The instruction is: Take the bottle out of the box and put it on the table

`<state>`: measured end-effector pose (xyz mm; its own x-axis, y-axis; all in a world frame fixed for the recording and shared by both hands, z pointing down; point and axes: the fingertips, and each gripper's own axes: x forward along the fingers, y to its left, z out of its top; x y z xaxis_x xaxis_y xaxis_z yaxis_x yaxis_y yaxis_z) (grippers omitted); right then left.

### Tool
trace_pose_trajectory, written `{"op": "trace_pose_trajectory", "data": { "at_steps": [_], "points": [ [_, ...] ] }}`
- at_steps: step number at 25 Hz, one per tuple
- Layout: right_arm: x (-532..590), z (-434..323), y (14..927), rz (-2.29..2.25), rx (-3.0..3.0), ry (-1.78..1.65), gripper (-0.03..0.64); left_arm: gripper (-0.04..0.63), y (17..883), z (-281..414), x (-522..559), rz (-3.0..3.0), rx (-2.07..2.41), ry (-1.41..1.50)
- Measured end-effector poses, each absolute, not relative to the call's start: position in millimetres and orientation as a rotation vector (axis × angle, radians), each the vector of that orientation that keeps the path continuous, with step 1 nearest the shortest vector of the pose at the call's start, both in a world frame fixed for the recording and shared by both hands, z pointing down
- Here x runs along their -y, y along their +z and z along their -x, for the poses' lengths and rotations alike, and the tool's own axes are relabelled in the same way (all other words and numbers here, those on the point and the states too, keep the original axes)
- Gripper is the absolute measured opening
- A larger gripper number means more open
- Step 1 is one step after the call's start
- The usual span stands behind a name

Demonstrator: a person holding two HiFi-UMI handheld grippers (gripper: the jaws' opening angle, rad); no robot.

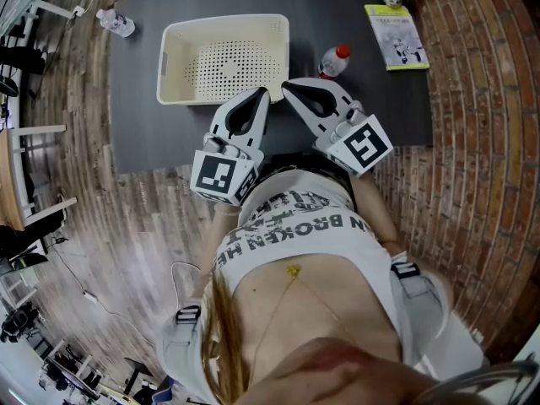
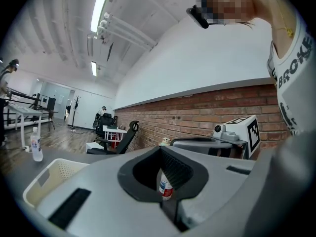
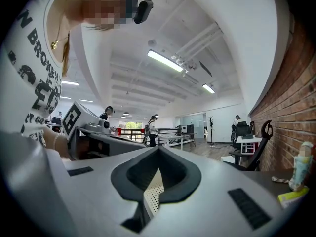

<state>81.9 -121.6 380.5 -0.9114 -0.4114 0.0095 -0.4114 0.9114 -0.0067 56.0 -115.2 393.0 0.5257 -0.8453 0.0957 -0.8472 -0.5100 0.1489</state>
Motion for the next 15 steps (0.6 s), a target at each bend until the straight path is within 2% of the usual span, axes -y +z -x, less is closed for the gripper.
{"op": "trace_pose_trajectory", "data": {
  "at_steps": [15],
  "points": [
    [127.7, -81.5, 387.3, -0.658, 3.043, 0.025, 0.008, 0.003, 400.1, -54.1, 118.9, -2.569, 1.438, 0.029]
  ]
}}
